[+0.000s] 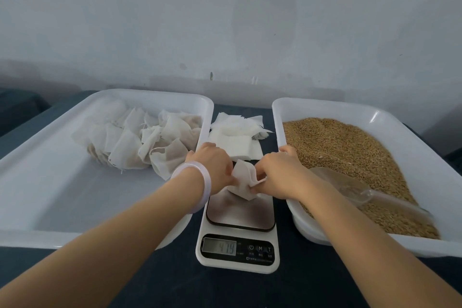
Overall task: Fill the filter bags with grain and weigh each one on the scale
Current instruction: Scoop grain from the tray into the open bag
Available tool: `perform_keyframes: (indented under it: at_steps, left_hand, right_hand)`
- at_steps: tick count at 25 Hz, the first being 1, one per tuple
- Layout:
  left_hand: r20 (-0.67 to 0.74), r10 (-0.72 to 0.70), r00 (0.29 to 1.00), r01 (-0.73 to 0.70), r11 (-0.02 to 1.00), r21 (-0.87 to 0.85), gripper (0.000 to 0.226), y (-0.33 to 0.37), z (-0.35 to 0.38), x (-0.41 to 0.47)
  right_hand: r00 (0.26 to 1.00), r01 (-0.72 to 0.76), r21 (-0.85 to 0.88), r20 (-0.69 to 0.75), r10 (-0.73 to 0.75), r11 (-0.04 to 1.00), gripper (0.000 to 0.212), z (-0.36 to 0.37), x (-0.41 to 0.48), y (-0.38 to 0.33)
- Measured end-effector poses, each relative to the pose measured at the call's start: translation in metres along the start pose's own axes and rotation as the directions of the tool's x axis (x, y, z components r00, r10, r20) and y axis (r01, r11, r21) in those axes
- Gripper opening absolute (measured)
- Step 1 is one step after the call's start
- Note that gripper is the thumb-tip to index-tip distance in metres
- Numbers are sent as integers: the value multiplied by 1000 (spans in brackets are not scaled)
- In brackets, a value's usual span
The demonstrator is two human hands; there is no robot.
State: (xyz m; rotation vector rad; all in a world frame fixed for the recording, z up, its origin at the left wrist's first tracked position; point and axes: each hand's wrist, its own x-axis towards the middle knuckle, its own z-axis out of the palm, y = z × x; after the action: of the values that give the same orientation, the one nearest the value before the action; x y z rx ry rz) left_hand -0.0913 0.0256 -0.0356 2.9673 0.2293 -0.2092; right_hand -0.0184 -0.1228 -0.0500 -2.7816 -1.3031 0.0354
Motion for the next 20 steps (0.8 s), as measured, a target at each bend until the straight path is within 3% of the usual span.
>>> perform_keyframes:
  at_steps: [12, 18, 20]
  left_hand:
    - [-38, 60, 997, -59, 998, 32, 15, -1, 3, 1]
    - [-31, 71, 997, -70, 997, 41, 17, -2, 5, 1]
    - [-32, 80, 996, -79, 997, 26, 22, -4, 5, 0]
  right_hand:
    - [998, -5, -141, 60, 14, 990, 14, -1, 5, -6]
    - [999, 1, -117, 45, 5, 993, 16, -1, 2, -6]
    - [1000, -6, 6, 12, 6, 1000, 22, -3, -1, -2]
